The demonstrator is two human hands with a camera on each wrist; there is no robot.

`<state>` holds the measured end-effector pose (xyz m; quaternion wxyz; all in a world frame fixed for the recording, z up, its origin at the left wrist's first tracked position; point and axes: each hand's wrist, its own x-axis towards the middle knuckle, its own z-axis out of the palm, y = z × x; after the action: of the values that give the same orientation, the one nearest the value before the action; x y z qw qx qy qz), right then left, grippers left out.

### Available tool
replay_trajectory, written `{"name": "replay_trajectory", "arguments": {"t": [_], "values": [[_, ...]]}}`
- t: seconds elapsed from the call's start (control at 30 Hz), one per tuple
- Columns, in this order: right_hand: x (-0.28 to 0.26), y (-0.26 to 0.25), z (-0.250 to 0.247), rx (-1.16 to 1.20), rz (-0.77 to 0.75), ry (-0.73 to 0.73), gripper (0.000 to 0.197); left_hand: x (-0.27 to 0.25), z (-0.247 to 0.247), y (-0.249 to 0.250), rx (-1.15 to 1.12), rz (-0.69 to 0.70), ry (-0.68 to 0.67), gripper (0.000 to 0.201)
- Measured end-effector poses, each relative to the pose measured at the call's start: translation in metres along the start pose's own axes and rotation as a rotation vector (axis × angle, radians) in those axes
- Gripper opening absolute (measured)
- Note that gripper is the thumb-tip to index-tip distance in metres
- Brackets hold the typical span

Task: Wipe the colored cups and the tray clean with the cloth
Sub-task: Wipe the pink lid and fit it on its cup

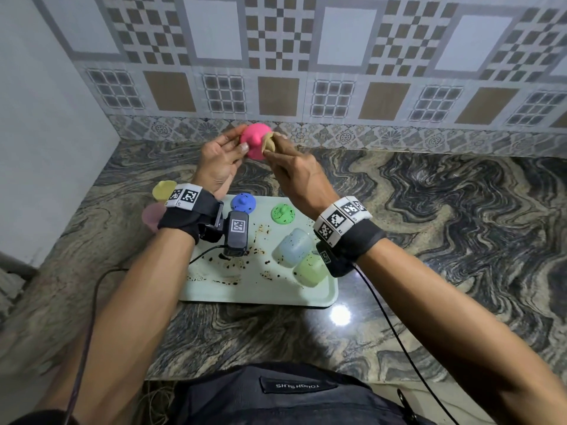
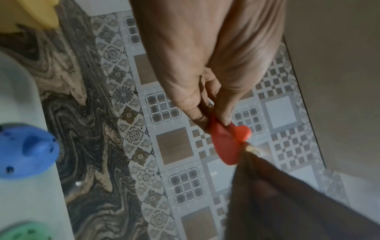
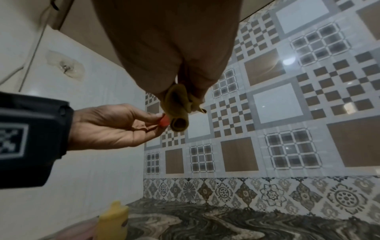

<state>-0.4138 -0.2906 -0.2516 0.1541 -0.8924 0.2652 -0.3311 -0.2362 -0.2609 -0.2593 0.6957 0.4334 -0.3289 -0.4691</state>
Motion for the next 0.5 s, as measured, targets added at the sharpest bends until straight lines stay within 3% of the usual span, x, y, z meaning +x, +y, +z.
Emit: {"name": "replay_trajectory", "arguments": {"t": [0.17,0.33,0.5], "values": [[0.015,-0.001,-0.012,-0.001,0.109,0.157,0.034,0.0,-0.002,0.001,0.015,-0.003,-0.069,0.04],[0.018,-0.005,0.005,-0.044,0.06,0.071,0.041,0.001,0.01,0.004,0.006,0.037,-0.066,0.037],[0.0,-0.002,0.0,-0.026,-0.054,0.037,0.032,0.004,-0.002,0.009,-0.02,0.026,0.005,0.038]]}}
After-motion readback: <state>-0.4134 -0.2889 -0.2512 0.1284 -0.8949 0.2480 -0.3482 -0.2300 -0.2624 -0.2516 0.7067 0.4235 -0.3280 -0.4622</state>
